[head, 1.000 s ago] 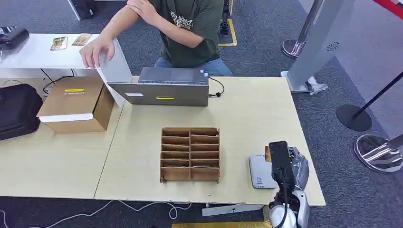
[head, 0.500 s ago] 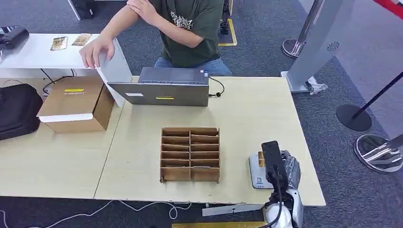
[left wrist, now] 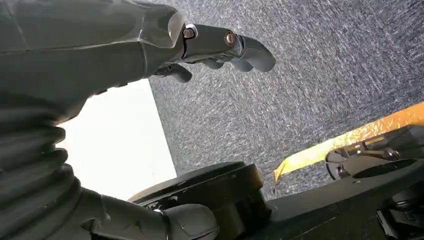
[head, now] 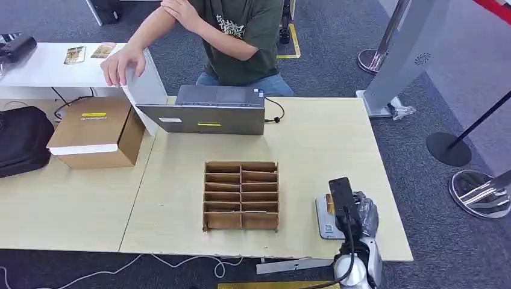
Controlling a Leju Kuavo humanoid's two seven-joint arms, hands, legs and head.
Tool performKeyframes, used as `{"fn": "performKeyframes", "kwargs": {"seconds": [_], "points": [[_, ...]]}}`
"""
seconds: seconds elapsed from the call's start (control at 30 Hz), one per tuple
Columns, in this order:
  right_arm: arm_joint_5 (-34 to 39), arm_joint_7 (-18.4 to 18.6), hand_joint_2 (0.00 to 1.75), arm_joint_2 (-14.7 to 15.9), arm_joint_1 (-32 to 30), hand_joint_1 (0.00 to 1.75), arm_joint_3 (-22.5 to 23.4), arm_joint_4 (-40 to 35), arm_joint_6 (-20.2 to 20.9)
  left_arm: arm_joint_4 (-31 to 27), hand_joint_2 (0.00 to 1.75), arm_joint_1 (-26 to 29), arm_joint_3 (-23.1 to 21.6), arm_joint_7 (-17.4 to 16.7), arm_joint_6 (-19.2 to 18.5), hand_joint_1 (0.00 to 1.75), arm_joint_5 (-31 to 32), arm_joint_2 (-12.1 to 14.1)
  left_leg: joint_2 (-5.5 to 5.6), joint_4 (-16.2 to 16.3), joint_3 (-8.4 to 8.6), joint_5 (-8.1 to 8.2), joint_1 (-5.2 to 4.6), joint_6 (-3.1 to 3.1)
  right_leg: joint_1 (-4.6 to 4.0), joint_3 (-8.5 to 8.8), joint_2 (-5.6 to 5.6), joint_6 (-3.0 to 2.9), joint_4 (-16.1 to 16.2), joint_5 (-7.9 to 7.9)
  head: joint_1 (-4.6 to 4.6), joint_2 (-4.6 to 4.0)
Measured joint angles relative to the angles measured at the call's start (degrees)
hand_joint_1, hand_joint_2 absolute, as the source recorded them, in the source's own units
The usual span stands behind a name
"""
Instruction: Pass the card to the sensor for recognition and then transmit it.
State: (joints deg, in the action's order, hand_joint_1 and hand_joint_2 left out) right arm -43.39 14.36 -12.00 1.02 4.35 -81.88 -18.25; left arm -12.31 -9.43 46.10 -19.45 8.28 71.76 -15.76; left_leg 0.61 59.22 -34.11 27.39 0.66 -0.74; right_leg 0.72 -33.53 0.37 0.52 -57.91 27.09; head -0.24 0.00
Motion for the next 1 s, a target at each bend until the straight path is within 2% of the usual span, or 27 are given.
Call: {"fn": "performKeyframes", "kwargs": {"seconds": [0.3,1.0], "points": [[-0.37,1.35,1.75,0.04,1.63,1.75,0.07,2.69,2.60,0.00,1.75,-0.02,0.09,-0.35,-0.04,0.00,0.02,0.02,-0.02,0.00,0.01,0.00,0.00,0.00,0.00,0.00,0.00,0.00,0.00,0.00,0.00,0.00],[-1.20,1.53,1.75,0.22,4.67,1.75,0.28,7.65,3.34,0.00,1.75,0.00,1.29,-0.17,0.09,0.00,-0.74,0.04,-0.04,0.00,0.03,0.00,0.00,0.00,0.00,0.01,0.01,0.00,0.00,0.00,0.00,0.00]]}}
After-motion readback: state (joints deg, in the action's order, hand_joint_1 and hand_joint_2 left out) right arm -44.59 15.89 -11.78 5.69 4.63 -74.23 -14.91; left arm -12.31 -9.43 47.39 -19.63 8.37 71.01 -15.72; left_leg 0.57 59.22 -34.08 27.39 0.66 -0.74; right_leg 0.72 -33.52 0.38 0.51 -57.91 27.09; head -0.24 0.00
